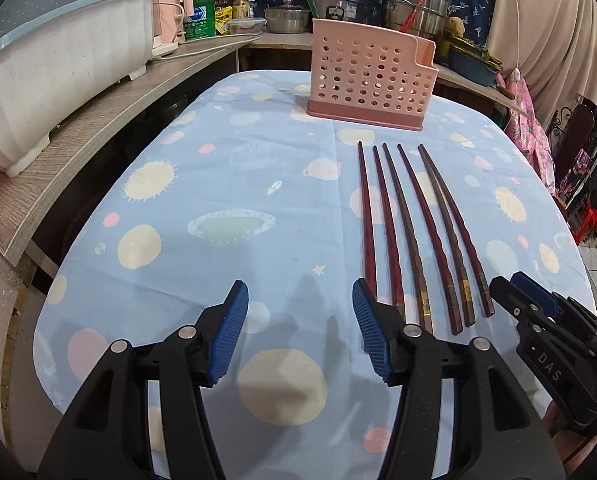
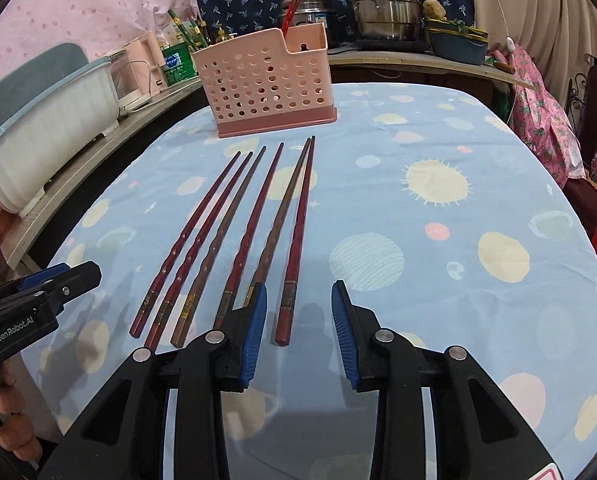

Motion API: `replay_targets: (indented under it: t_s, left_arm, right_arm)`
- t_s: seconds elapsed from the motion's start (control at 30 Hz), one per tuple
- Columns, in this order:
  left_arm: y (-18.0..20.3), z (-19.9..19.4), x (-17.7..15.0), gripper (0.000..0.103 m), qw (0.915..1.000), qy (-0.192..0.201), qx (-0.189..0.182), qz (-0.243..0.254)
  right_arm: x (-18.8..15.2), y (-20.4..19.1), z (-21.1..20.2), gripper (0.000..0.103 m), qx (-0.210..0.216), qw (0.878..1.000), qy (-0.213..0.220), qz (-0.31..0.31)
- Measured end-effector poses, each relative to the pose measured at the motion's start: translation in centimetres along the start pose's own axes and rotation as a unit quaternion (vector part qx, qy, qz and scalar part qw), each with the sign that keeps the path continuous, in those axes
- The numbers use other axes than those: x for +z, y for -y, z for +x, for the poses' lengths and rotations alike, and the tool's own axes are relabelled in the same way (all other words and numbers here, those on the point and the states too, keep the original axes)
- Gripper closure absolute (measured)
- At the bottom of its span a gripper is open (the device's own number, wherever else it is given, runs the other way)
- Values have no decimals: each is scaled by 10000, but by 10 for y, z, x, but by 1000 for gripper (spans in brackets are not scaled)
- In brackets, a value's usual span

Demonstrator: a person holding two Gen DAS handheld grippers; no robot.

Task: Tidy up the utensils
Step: 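Withdraw both grippers back over the remaining dark red chopsticks, then grasp a dark red chopstick with the right gripper while the left gripper grasps another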

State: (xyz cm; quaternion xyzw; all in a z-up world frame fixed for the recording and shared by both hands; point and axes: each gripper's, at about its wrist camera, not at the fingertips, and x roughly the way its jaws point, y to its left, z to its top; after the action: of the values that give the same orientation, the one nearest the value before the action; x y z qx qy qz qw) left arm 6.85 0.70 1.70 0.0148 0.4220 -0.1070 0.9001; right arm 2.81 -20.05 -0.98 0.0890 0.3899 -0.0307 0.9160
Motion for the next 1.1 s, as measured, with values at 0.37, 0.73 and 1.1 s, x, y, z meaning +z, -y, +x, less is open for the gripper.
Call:
replay_targets:
  t_s: [0.37, 0.73, 1.1]
  left_arm:
    - [7, 8, -9, 41, 9998, -165, -58, 29]
    - [18, 19, -18, 41, 9994, -306, -101, 112]
    - [21, 31, -19, 45, 9993, -340, 5, 150]
  right_arm:
    - [2, -6, 15, 92, -195, 9993, -284, -152]
    - [-5, 8, 6, 96, -59, 9995, -297, 121]
    - [-6, 6, 7, 96, -75, 9996, -275, 82]
